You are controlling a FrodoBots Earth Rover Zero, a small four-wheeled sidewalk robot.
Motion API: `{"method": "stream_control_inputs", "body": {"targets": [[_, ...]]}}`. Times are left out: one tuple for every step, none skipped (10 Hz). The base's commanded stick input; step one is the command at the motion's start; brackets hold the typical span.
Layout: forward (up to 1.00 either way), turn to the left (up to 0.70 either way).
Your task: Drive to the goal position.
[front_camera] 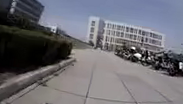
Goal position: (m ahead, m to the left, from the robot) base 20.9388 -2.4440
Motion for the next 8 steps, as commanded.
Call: {"method": "stream_control_inputs", "body": {"targets": [[0.70, 0.01], [0.70, 0.01], [0.70, 0.01], [0.70, 0.01], [0.70, 0.01], [0.70, 0.01], [0.70, 0.01], [0.70, 0.01]]}}
